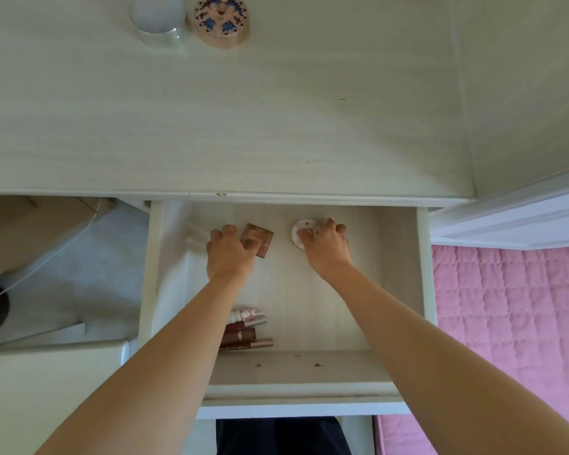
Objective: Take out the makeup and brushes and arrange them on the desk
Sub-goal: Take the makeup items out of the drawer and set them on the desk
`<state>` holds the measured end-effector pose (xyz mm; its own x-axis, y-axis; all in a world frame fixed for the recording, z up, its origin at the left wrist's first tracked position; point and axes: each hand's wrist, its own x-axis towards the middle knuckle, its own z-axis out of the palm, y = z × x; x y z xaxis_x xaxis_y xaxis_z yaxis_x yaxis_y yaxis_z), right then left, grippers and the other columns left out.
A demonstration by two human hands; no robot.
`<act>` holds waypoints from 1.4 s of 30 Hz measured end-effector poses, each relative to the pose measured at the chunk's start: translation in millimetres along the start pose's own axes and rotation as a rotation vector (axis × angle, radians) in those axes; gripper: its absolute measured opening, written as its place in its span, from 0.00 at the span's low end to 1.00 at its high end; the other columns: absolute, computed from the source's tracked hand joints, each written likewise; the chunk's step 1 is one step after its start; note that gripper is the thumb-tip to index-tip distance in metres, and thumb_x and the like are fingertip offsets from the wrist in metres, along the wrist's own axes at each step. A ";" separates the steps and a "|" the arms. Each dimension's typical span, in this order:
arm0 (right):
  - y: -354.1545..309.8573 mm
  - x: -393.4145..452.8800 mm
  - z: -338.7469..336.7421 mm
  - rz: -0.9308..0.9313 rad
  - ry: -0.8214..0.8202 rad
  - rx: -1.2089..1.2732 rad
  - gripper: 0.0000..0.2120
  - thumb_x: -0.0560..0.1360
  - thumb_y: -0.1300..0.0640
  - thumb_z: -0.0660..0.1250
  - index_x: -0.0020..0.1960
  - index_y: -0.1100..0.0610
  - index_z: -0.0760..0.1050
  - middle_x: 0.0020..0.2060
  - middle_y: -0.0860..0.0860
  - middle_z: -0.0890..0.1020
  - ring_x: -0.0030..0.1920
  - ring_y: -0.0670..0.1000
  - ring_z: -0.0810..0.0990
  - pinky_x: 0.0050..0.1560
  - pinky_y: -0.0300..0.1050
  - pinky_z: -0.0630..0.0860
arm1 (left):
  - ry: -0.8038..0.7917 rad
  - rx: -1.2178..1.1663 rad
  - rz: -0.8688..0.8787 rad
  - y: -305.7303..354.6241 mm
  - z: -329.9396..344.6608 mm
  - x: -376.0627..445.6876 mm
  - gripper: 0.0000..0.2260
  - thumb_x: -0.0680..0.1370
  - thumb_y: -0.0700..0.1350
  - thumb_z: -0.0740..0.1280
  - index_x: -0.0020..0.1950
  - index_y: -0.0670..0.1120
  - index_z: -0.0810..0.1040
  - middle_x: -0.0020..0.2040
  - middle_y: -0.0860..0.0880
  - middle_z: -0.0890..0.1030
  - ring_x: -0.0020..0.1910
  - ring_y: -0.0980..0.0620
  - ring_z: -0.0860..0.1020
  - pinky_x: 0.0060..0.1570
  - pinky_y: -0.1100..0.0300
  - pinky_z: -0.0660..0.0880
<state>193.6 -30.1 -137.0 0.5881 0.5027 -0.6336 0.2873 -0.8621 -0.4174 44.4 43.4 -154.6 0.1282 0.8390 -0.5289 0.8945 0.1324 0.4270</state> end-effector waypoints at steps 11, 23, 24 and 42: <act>0.7 -6.7 14.7 -0.123 0.057 -0.104 0.23 0.77 0.52 0.64 0.67 0.60 0.61 0.63 0.59 0.68 0.62 0.60 0.68 0.55 0.52 0.70 | 0.051 0.071 0.139 -3.3 12.4 -2.7 0.17 0.75 0.46 0.69 0.64 0.50 0.74 0.62 0.46 0.69 0.62 0.44 0.67 0.56 0.48 0.74; 26.1 -29.7 36.1 -0.150 0.070 0.160 0.25 0.73 0.62 0.69 0.63 0.51 0.59 0.58 0.52 0.67 0.48 0.53 0.72 0.46 0.46 0.73 | 0.050 -0.253 0.128 1.5 24.0 -26.8 0.16 0.73 0.36 0.71 0.56 0.49 0.71 0.50 0.48 0.79 0.50 0.48 0.77 0.48 0.50 0.77; 28.3 -30.8 35.9 -0.126 0.064 0.185 0.25 0.73 0.61 0.69 0.63 0.50 0.59 0.57 0.51 0.66 0.45 0.50 0.71 0.44 0.43 0.71 | 0.046 -0.307 0.086 0.1 22.9 -29.7 0.17 0.72 0.36 0.71 0.56 0.49 0.71 0.49 0.48 0.79 0.48 0.47 0.78 0.47 0.50 0.77; -31.8 -121.3 -41.2 -0.186 0.004 0.480 0.23 0.70 0.58 0.74 0.60 0.44 0.68 0.53 0.49 0.78 0.47 0.49 0.80 0.44 0.40 0.79 | 0.044 -0.887 -0.047 20.6 -95.9 -97.6 0.22 0.70 0.33 0.73 0.57 0.54 0.76 0.49 0.52 0.80 0.44 0.53 0.81 0.34 0.71 0.75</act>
<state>144.3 -66.2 -20.1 0.5630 0.6440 -0.5180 0.0084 -0.6312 -0.7756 9.3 14.8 -23.8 0.0669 0.8396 -0.5390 0.2353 0.5117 0.8263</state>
